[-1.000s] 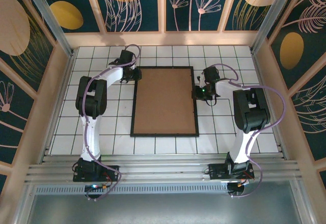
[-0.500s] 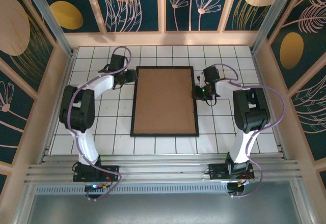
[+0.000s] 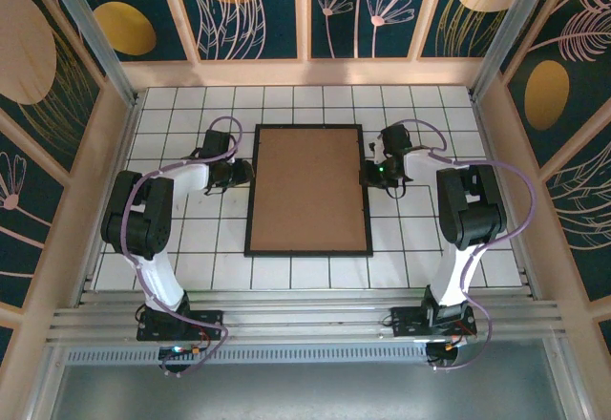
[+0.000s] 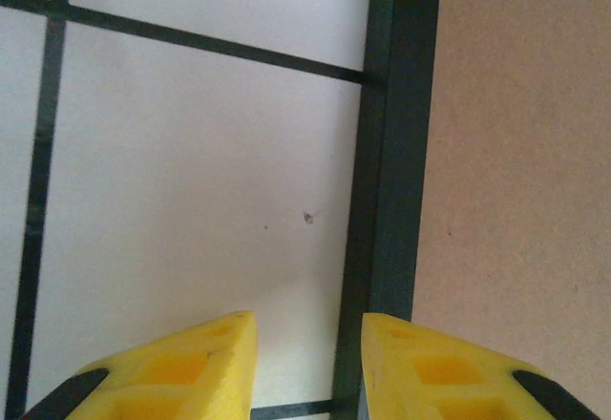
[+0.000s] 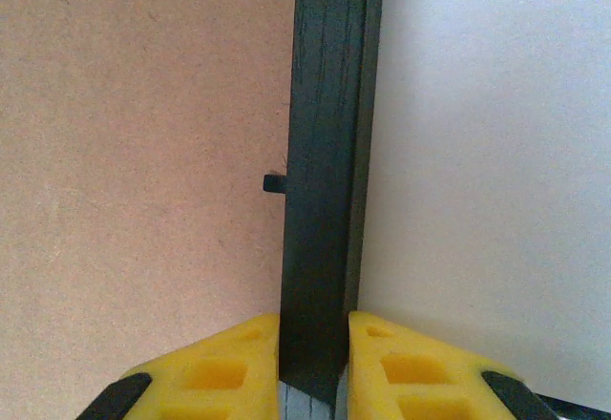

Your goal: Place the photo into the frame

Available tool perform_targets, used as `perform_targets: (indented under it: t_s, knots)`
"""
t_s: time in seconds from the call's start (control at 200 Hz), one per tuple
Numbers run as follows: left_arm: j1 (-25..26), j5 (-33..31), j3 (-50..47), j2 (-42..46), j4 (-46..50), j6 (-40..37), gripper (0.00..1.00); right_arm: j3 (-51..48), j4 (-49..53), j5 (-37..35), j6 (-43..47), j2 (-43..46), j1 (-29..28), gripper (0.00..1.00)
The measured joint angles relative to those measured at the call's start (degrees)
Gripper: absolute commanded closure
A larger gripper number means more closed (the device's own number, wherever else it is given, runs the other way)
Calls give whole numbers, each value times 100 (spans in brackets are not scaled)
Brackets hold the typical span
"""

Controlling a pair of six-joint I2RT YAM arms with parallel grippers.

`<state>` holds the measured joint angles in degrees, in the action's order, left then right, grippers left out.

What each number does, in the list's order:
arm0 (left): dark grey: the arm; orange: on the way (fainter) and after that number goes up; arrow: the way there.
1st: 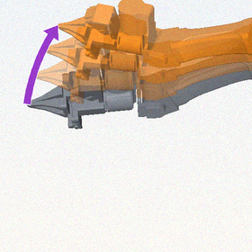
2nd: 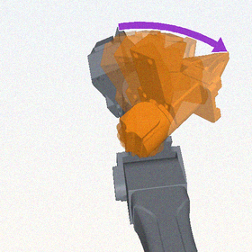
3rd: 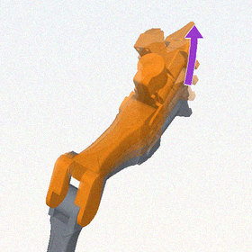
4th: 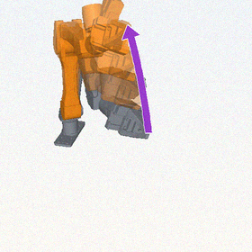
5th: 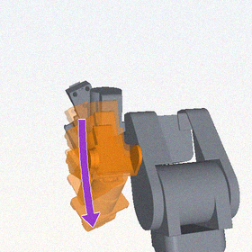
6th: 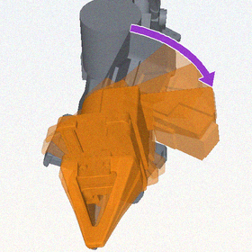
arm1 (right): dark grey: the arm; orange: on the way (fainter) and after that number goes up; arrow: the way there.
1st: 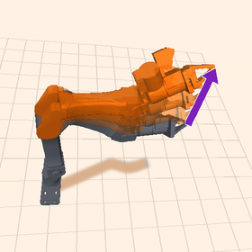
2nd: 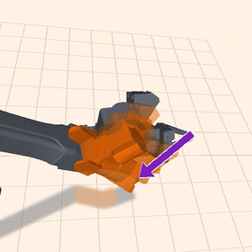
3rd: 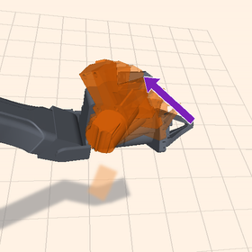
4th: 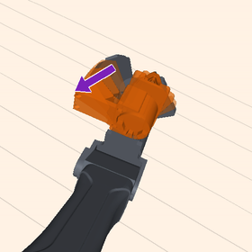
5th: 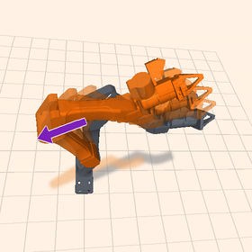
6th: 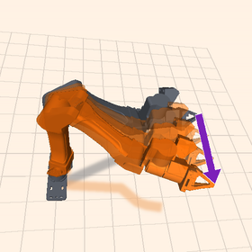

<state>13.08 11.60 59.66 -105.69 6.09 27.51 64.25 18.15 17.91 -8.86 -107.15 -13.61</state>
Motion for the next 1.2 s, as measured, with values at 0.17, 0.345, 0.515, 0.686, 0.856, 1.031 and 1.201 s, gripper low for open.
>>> perform_targets:
  t_s: [0.17,0.345,0.515,0.686,0.856,1.031,1.201]
  knots:
    - [61,149,-11,-4,-44,-4,65,0,0,0,0,0,0,78]
    - [120,203,-7,-90,-111,-24,66,0,0,0,0,0,0,78]
    - [118,262,2,-122,-140,-42,66,0,0,0,2,2,0,79]
    - [136,284,35,-164,-162,-70,65,0,4,-4,0,2,2,79]
    - [221,192,68,-216,-166,-136,63,0,9,-7,2,2,2,78]
    - [350,-37,101,-286,-181,-205,61,0,9,-7,2,2,2,79]
    - [459,-313,199,-326,-92,-280,57,0,11,-7,0,2,0,79]
